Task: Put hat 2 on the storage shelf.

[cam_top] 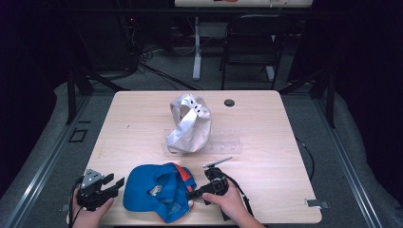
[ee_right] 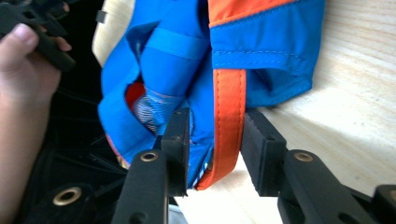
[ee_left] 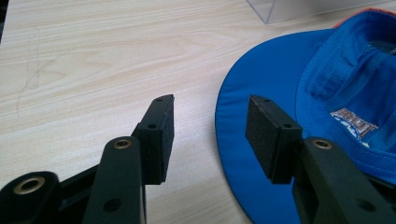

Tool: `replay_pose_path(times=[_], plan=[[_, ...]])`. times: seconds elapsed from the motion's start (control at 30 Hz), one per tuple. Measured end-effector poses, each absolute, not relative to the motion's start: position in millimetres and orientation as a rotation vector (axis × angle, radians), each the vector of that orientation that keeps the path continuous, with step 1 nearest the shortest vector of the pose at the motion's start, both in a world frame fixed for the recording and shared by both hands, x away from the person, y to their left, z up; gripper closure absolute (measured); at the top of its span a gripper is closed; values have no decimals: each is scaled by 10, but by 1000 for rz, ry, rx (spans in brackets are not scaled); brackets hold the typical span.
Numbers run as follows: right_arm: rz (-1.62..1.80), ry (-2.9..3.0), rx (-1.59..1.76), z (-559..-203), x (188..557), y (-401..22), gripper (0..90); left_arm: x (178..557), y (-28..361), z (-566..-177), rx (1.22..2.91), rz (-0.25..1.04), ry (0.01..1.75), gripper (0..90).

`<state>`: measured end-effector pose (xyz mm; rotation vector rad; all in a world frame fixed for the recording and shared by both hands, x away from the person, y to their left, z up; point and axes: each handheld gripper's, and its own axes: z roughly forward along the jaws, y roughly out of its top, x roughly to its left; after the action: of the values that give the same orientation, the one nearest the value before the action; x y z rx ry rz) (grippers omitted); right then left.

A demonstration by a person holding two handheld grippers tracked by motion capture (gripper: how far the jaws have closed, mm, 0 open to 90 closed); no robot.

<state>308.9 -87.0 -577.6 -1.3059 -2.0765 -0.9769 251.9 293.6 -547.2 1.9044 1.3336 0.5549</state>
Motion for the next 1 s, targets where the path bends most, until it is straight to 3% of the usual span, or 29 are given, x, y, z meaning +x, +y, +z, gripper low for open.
replay_pose_path(times=[0.23, 1.0], plan=[[-1013, -2041, -1286, -5730, 3082, -908, 767, 2523, 2935, -5471, 1908, 554, 1332, 525], [-1153, -1844, -1480, -5527, 3134, -1400, 774, 2633, 2839, -5470, 1929, 536, 1292, 524]])
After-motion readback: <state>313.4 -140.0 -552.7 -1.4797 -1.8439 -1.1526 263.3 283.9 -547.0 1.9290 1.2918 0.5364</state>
